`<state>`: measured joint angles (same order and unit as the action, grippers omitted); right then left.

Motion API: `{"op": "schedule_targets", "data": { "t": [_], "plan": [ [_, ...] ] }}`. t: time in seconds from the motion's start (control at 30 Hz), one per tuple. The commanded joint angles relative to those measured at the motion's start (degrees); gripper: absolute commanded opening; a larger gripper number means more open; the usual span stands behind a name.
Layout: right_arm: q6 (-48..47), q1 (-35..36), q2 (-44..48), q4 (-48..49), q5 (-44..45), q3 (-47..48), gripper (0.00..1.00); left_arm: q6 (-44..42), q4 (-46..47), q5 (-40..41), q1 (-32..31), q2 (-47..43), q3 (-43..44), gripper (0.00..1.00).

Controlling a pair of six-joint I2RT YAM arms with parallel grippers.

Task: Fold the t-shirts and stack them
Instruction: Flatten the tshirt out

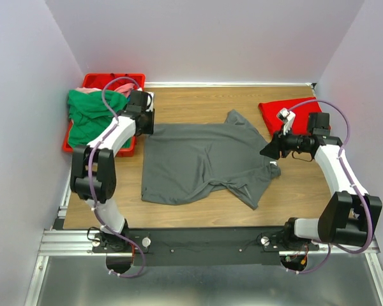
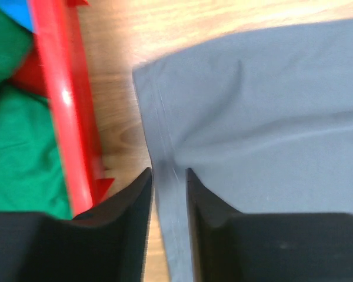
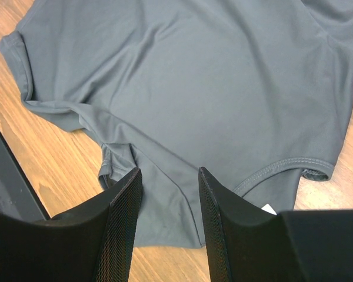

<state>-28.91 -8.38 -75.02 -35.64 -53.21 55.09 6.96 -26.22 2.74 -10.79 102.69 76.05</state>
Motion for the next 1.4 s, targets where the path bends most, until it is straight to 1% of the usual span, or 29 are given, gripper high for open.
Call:
{"op": "schedule_targets", "data": {
  "t": [0.0,0.07,0.13,0.17,0.27,0.3,0.43,0.5,0.53,0.6,0.67,0.7,0.73,0.77,0.83,0.87,0.9,0.93,0.97,1.03,1.1,1.13,1.2,1.23,1.27,1.37],
  "plan": [
    [0.3,-0.6,-1.3,0.6,1.6,-0.8,0.51,-0.5,0.9,-1.7,0.0,-9.8,-0.3,0.48],
    [0.2,-0.6,-2.0,0.6,2.0,-0.8,0.51,-0.6,2.0,-2.0,-0.1,-12.9,-1.3,0.52],
    [0.1,-0.7,-2.4,0.6,2.6,-0.9,0.51,-1.0,3.4,-2.5,-0.1,-18.2,-4.2,0.56],
    [0.0,-0.6,-2.8,0.7,2.8,-0.9,0.51,-1.1,5.0,-4.3,-0.1,-22.0,-6.8,0.57],
    [-0.1,-0.6,-3.8,0.7,4.2,-0.9,0.51,-1.2,9.6,-8.1,-0.1,-28.3,-11.8,0.6],
    [-0.1,-0.6,-4.0,0.7,4.7,-0.9,0.51,-1.2,10.7,-9.1,-0.1,-32.6,-15.5,0.62],
    [-1.3,-0.7,-4.7,0.5,4.5,-1.7,0.51,-0.7,14.3,-14.2,-0.1,-41.8,-24.4,0.65],
    [-2.6,-0.6,-4.3,-0.7,2.9,-2.2,0.51,0.9,15.1,-16.6,0.0,-46.1,-28.5,0.67],
    [-5.6,-0.6,-4.2,-1.9,2.2,-2.0,0.51,1.8,15.5,-17.6,0.0,-47.4,-29.5,0.67],
    [-9.9,-0.2,-4.1,-7.8,1.4,-1.2,0.51,6.6,17.0,-19.5,-0.7,-49.7,-31.5,0.68],
    [-15.8,1.2,-4.3,-13.7,2.8,-0.3,0.51,10.2,18.1,-22.8,-0.6,-52.1,-34.2,0.69],
    [-17.4,2.0,-4.3,-15.6,3.7,-0.2,0.51,14.4,18.2,-23.0,-0.6,-52.4,-35.3,0.69],
    [-19.1,3.0,-4.5,-17.4,5.8,-0.2,0.51,16.3,18.0,-23.2,-0.6,-52.2,-35.7,0.69],
    [-21.9,5.7,-4.4,-19.1,7.0,-0.4,0.51,17.8,17.5,-23.6,-0.6,-51.9,-36.1,0.69],
    [-21.9,9.7,-3.6,-21.0,11.4,-2.0,0.51,23.0,16.3,-24.6,-0.6,-51.1,-37.3,0.69],
    [-21.0,15.1,-2.4,-21.0,12.9,-2.7,0.51,25.2,15.6,-24.8,-0.6,-51.2,-37.9,0.69],
    [-20.4,18.0,-1.6,-20.5,14.3,-3.4,0.51,27.0,15.3,-24.9,-0.7,-51.7,-39.5,0.69],
    [-18.5,20.7,-1.2,-19.9,16.6,-3.9,0.51,30.6,15.2,-24.8,-0.7,-52.5,-40.5,0.69],
    [-17.9,26.0,-0.8,-19.3,17.8,-4.7,0.51,32.4,14.8,-24.6,-0.7,-53.1,-41.5,0.69],
    [-16.3,31.6,-1.0,-17.9,20.2,-4.7,0.51,36.1,12.7,-23.5,-1.2,-55.3,-43.7,0.69],
    [-15.3,34.5,-2.7,-16.9,21.4,-3.6,0.51,37.7,10.6,-21.8,-1.8,-56.2,-44.4,0.69],
    [-13.7,37.0,-4.7,-15.9,23.0,-2.8,0.51,38.6,8.4,-21.3,-2.7,-56.4,-44.4,0.69],
    [-12.4,39.6,-7.7,-14.6,26.0,-2.1,0.52,39.4,6.4,-18.4,-4.3,-55.8,-44.0,0.69],
    [-11.4,40.8,-8.6,-13.6,27.4,-1.7,0.54,39.9,5.6,-17.3,-5.7,-55.4,-43.9,0.69],
    [-9.3,42.1,-9.4,-11.7,28.9,-0.9,0.54,41.1,4.1,-14.1,-8.7,-55.0,-43.7,0.69],
    [-7.8,42.5,-11.4,-10.7,31.9,0.6,0.55,42.2,2.8,-10.5,-14.0,-52.0,-43.0,0.69]
  ]
}}
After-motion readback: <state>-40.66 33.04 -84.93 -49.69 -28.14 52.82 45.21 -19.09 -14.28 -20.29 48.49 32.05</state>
